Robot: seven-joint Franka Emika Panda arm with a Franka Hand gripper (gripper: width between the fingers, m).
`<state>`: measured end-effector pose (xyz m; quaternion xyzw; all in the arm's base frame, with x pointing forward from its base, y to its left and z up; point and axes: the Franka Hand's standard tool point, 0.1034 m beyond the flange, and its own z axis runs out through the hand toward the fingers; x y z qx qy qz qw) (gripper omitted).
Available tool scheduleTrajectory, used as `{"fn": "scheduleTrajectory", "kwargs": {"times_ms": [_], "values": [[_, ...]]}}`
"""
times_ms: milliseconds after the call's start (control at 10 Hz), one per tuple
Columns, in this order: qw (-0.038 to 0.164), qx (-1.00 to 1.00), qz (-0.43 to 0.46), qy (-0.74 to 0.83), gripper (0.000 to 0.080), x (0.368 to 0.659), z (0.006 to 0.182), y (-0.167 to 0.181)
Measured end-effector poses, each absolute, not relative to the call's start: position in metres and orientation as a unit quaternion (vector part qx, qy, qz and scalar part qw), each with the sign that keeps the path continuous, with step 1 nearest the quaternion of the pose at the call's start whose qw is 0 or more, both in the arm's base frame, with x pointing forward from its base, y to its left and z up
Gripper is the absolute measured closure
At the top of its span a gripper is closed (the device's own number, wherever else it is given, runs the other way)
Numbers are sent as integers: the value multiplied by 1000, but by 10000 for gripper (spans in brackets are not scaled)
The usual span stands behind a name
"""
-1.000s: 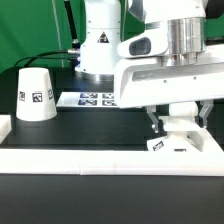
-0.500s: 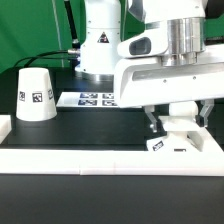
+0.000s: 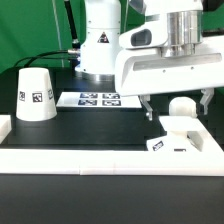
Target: Assemble lamp
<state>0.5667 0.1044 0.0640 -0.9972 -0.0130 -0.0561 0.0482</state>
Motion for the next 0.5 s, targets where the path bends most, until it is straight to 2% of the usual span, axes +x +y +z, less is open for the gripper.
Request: {"fn": "scheduleTrajectory", "kwargs": {"times_ms": [500], "values": [[46, -998, -48, 14, 101, 513, 78, 104]]}}
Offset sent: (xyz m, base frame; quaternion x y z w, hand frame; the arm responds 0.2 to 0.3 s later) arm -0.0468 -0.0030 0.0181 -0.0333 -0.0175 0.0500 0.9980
